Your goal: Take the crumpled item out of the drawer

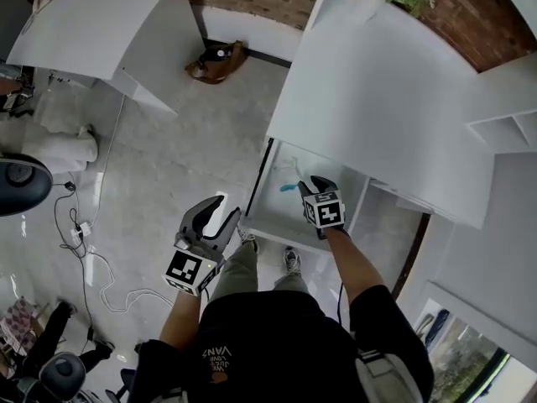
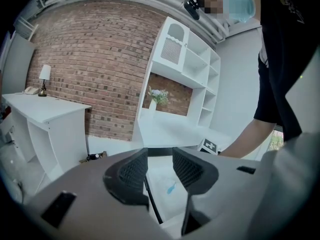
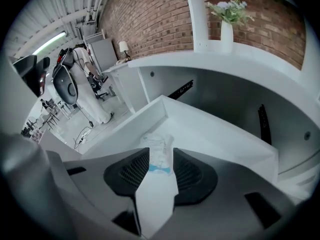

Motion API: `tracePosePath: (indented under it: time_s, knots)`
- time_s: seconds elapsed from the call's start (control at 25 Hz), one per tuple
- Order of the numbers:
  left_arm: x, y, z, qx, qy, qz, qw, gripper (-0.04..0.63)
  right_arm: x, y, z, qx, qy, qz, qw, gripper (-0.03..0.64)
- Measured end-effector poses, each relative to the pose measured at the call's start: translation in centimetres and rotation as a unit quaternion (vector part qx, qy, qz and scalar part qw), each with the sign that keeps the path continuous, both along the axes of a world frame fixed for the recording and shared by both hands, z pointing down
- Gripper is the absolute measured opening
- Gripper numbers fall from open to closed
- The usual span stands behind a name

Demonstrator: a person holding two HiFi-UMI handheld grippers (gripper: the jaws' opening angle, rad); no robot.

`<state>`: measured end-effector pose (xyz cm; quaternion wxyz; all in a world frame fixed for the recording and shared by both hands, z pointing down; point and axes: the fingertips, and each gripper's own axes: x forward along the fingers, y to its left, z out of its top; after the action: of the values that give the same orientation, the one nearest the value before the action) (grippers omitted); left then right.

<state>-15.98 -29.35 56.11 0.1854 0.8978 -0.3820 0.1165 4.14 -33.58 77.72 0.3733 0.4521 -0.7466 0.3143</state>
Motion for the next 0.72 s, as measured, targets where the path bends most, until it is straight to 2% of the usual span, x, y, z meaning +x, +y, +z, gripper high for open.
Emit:
tracePosePath:
  time_s: [0.28,0.72]
  knots:
    - [-0.1,-1.2,1.2,-0.008,-0.007,0.017,0.9998,0.135,-0.5,-0.1,4.2,-0.043,0.002,0.003,0.999,0.146]
    - [1.0,-2.3,1.5,-0.012,-0.005,0.037,0.9992,0.135,-0.4,0.1,7.9,-0.084,0.000,-0.005,0.996,0.149]
